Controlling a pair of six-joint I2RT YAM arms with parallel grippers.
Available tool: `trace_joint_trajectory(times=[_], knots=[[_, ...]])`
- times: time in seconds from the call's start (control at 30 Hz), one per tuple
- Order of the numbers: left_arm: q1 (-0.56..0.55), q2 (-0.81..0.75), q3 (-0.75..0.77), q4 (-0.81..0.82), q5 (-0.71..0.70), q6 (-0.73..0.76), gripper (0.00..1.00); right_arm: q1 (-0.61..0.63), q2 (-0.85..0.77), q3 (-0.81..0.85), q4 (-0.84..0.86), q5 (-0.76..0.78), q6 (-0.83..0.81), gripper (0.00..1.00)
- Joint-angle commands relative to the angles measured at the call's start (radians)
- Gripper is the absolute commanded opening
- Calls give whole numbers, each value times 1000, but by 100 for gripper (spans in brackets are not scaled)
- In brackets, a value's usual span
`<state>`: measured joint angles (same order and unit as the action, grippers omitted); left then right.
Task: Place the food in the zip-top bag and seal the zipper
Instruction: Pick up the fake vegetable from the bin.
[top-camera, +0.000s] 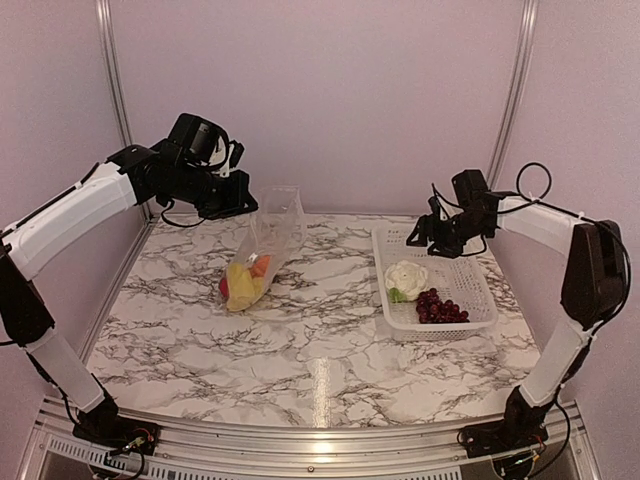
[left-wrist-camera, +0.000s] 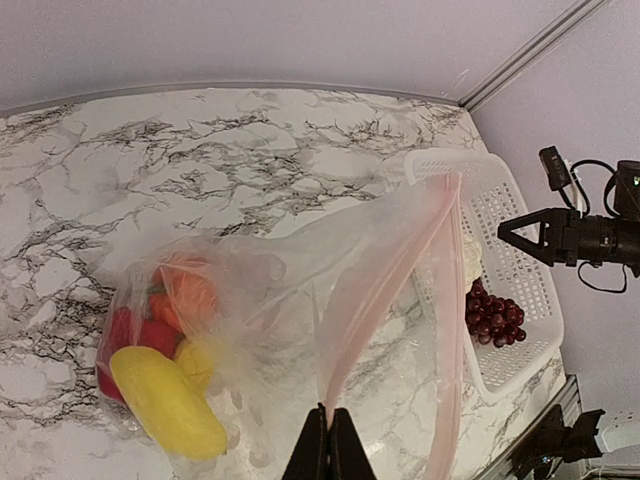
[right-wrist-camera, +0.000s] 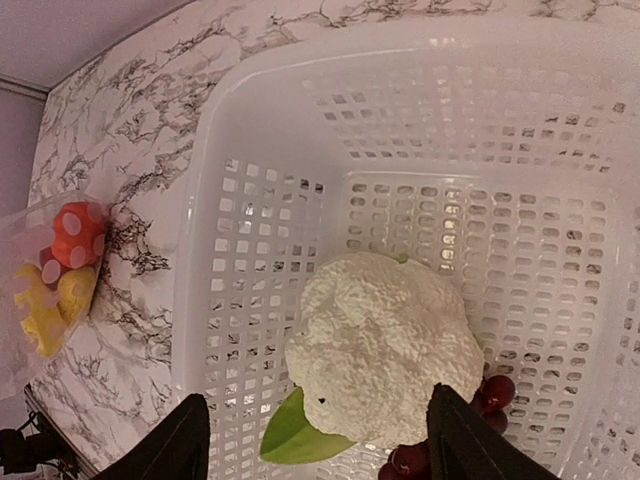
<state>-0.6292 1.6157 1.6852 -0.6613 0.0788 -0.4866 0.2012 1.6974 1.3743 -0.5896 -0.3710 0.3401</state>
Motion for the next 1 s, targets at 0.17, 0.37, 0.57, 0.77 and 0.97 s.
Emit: trace_joint_trajectory(times=[0.17,0.37,0.57,0.77,0.97], knots=[[6,-22,-6,-10,4,2,0,-17,90,82,-102,26,-61,88],[6,-33,-8,-12,-3,6,0,-41,131,82,-98,-21,-94,95],[6,-44,-12,-24,-12,12,0,-40,163,68,-74,-95,-123,94],[6,-58,-28,-27,-19,11,0,-41,195,51,-67,-91,-128,94],[6,-60,-32,-28,-19,3,0,-41,208,22,-36,-107,-137,94]])
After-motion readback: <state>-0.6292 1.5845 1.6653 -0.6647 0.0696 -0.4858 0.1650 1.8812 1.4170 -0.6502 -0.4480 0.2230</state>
